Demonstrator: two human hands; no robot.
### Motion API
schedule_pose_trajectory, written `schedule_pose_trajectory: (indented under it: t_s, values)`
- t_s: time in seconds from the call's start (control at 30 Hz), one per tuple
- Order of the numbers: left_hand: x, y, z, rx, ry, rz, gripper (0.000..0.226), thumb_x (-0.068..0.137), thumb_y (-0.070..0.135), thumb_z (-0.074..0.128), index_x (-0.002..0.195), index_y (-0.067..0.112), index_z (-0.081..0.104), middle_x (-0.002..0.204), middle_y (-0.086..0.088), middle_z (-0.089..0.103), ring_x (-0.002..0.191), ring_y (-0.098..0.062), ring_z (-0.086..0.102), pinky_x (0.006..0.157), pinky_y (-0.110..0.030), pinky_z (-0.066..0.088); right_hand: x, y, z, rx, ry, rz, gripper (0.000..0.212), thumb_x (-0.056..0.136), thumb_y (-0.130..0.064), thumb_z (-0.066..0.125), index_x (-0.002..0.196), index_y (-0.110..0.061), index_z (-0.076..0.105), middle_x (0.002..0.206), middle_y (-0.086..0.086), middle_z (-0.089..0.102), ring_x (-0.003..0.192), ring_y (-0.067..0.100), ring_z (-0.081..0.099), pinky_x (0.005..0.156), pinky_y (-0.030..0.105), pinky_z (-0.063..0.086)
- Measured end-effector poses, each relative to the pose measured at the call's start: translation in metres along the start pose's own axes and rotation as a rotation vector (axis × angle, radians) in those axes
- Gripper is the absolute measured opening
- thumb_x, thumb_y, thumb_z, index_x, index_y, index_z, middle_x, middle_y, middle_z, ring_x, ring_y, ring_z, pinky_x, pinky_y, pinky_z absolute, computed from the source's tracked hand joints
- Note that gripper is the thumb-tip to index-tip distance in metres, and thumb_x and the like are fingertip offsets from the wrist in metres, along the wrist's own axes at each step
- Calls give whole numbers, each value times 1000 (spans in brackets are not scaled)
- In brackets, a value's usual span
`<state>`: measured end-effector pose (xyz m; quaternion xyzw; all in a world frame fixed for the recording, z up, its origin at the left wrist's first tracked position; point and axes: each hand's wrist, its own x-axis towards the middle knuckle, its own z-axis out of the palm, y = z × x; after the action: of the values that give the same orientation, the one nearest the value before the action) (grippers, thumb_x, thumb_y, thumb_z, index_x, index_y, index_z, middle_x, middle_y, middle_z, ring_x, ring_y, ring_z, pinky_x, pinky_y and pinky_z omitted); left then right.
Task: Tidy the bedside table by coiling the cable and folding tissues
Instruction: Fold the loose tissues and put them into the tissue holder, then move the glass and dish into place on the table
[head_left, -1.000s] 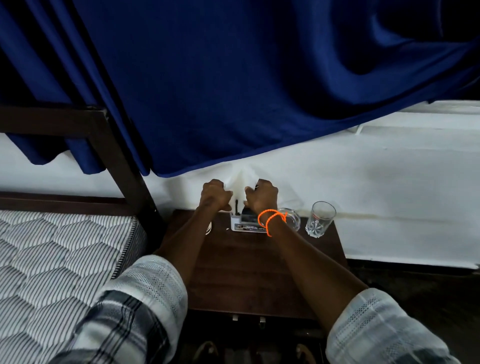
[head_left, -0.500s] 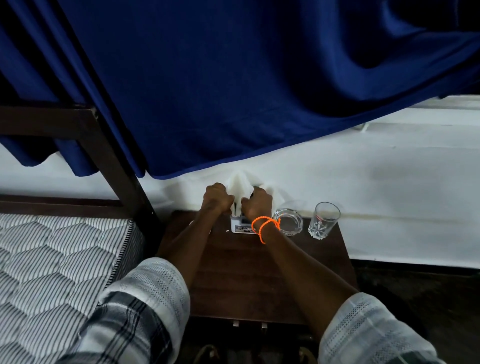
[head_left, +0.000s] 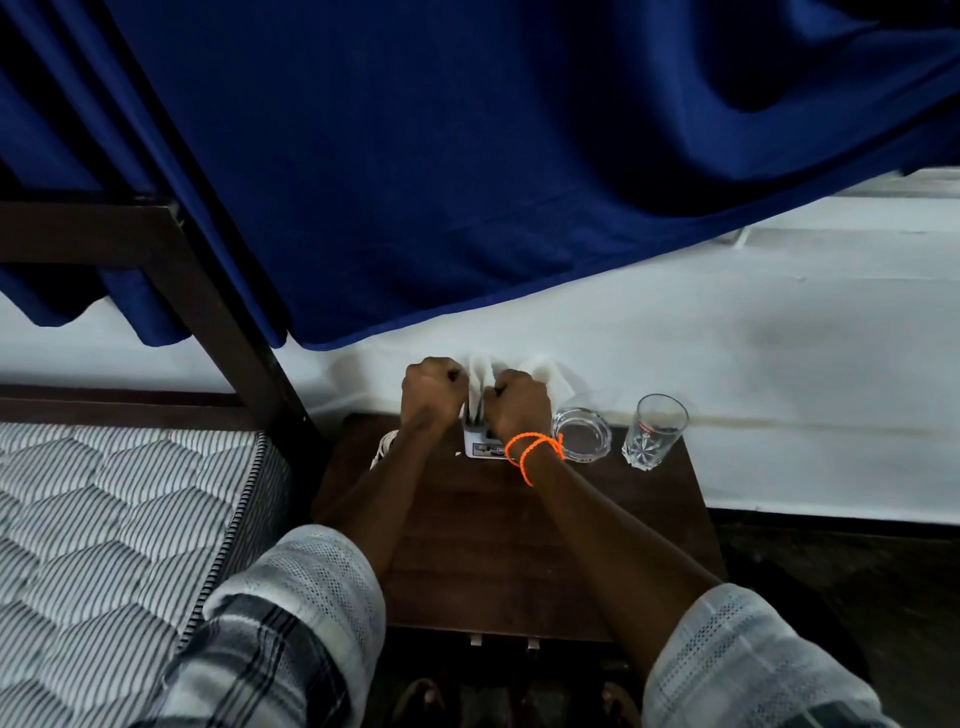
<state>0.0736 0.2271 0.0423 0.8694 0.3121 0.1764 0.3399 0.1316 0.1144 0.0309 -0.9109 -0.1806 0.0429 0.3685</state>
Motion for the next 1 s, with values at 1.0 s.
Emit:
schedule_pose_trajectory:
  t_s: [1.0]
  values:
    - [-79,111,122,-170,-309,138,28,86,15,71,114,12,78,106,-9,79,102,-22,74,86,-18,51,-50,148,-134,-3,258,309,18,83,-12,68,99,-10,61,109,14,63,101,37,62,82,40,49]
